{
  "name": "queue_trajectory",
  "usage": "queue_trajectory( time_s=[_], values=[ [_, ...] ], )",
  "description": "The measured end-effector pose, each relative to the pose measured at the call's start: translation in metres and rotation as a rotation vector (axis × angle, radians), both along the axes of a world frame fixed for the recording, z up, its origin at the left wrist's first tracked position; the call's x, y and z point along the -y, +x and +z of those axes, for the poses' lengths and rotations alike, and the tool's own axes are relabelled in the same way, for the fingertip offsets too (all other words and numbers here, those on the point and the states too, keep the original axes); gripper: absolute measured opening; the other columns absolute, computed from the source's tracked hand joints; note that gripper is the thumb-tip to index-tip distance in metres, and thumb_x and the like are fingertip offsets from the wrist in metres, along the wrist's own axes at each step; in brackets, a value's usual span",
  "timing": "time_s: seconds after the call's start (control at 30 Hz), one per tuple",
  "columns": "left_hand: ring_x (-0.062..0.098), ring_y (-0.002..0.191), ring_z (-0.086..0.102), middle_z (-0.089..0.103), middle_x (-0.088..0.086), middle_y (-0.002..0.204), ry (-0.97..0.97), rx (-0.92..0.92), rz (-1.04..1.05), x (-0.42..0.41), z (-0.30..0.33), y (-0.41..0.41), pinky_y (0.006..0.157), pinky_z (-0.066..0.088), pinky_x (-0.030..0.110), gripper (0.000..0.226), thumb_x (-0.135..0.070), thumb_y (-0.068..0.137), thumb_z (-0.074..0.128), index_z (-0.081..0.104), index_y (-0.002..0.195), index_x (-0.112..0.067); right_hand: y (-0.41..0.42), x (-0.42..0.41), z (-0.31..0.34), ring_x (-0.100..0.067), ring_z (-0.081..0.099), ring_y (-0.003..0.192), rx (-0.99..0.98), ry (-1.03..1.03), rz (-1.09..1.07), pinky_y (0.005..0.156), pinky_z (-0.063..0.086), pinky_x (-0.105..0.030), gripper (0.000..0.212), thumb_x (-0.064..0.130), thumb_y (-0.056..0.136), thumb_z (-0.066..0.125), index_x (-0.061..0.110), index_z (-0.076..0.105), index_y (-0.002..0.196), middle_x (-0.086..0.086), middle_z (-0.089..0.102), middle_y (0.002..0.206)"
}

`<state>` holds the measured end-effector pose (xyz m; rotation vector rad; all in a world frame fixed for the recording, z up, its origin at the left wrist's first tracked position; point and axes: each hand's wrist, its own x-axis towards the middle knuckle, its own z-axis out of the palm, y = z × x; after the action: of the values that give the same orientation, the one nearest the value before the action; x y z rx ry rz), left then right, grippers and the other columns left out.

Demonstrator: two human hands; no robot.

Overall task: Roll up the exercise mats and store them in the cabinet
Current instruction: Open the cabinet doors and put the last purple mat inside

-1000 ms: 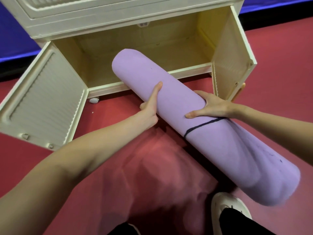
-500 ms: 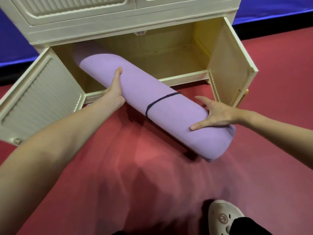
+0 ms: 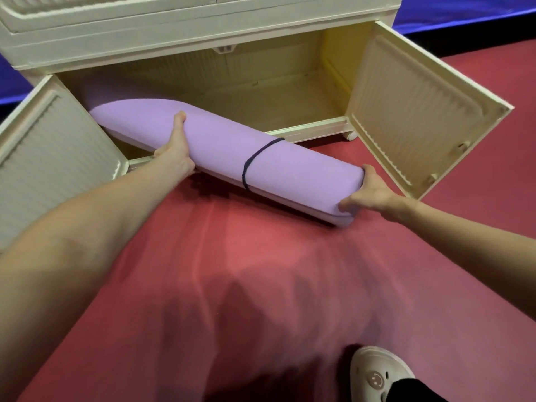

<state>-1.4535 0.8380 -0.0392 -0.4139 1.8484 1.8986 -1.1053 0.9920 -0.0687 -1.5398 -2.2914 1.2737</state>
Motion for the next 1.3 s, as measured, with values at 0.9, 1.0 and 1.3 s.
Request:
queue_trajectory(
  time_s=[0.9, 1.0, 1.3],
  values=[
    [0.038, 0.071, 0.072, 0.071, 0.014, 0.100, 0.077, 0.099, -0.203, -0.031, 0.022, -0.016, 0.054, 0.054, 0.057, 0.102, -0.067, 0.043, 0.085, 0.050, 0.124, -0.016, -0.114, -0.050, 0.019, -0.041, 0.048, 0.109, 0.438, 0.968, 0.487, 0.096, 0.037, -0.050, 0.141, 0.072, 0.037, 0.079, 0.014, 0.016, 0.148, -0.017, 0.042, 0.131],
    [0.033, 0.068, 0.072, 0.073, 0.010, 0.095, -0.003, 0.097, -0.180, -0.032, 0.029, -0.014, 0.050, 0.055, 0.055, 0.092, -0.070, 0.048, 0.081, 0.055, 0.118, -0.016, -0.109, -0.051, 0.021, -0.039, 0.051, 0.105, 0.380, 1.032, 0.480, 0.089, 0.037, -0.047, 0.134, 0.071, 0.035, 0.078, 0.016, 0.024, 0.145, -0.014, 0.048, 0.126],
    [0.030, 0.070, 0.072, 0.072, 0.008, 0.095, 0.027, 0.098, -0.160, -0.035, 0.034, -0.013, 0.046, 0.055, 0.051, 0.078, -0.066, 0.059, 0.075, 0.054, 0.115, -0.016, -0.117, -0.063, 0.057, -0.039, 0.051, 0.102, 0.339, 1.212, 0.539, 0.091, 0.033, -0.046, 0.126, 0.066, 0.039, 0.078, 0.014, 0.030, 0.144, -0.017, 0.050, 0.127]
  ],
)
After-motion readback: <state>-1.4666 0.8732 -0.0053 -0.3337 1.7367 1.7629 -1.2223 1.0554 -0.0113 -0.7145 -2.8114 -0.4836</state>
